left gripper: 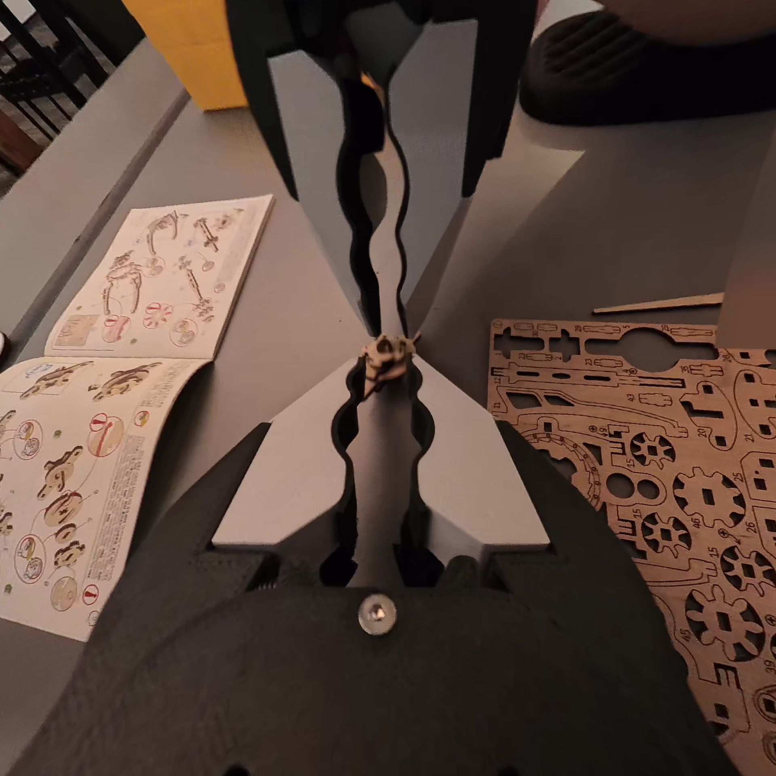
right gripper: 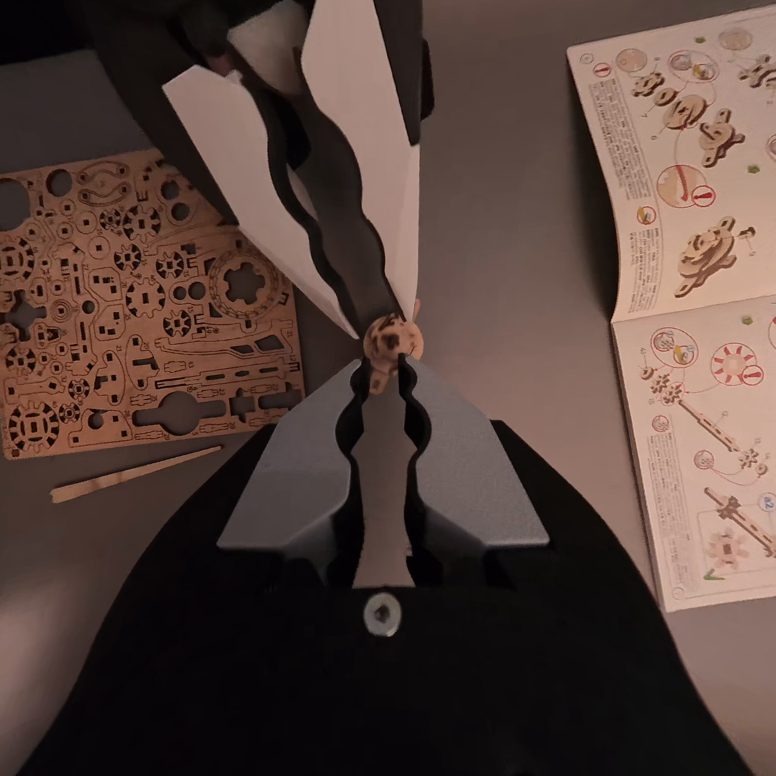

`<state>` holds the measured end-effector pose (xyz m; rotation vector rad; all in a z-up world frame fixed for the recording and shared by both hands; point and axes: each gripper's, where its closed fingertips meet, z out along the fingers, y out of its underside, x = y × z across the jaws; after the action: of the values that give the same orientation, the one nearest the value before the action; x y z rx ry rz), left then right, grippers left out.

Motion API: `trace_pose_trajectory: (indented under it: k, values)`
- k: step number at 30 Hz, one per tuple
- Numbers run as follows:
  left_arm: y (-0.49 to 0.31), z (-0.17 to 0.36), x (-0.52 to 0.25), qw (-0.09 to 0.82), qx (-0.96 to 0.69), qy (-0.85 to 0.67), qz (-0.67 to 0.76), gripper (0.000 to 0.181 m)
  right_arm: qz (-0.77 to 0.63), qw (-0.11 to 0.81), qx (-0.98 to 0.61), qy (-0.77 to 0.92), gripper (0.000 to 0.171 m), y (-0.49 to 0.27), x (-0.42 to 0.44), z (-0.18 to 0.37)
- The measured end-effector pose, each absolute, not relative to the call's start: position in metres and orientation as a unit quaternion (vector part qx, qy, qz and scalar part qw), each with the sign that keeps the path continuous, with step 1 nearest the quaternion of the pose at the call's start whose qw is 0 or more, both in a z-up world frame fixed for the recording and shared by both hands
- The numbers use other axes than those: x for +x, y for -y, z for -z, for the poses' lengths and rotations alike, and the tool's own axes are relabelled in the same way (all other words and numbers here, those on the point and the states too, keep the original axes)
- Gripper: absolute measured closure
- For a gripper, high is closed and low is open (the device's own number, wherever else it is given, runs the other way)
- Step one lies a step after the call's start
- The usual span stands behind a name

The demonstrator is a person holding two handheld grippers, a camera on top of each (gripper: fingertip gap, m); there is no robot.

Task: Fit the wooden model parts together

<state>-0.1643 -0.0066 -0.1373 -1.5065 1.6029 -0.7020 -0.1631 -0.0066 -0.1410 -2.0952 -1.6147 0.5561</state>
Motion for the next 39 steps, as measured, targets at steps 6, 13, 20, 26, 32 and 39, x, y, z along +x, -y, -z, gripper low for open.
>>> trace_pose_trajectory:
  k: [6, 13, 20, 26, 32, 39]
  values:
    - [0.004, 0.134, -0.164, 0.401, -0.6, -0.623, 0.302, 0.163, -0.253, 0.283, -0.743, 0.552, 0.161, 0.006, -0.161, 0.134]
    - [0.007, 0.142, -0.165, 0.387, -0.592, -0.647, 0.286, 0.168, -0.268, 0.277, -0.736, 0.557, 0.162, 0.009, -0.169, 0.146]
    - [0.005, 0.137, -0.167, 0.4, -0.553, -0.676, 0.277, 0.176, -0.273, 0.285, -0.726, 0.564, 0.162, 0.008, -0.171, 0.145]
    - [0.01, 0.143, -0.166, 0.378, -0.544, -0.694, 0.282, 0.168, -0.275, 0.297, -0.714, 0.571, 0.163, 0.009, -0.174, 0.141]
    - [0.013, 0.143, -0.168, 0.369, -0.544, -0.694, 0.293, 0.174, -0.278, 0.298, -0.711, 0.573, 0.164, 0.01, -0.176, 0.145]
    - [0.012, 0.142, -0.168, 0.367, -0.546, -0.693, 0.294, 0.178, -0.301, 0.3, -0.7, 0.574, 0.165, 0.012, -0.178, 0.145]
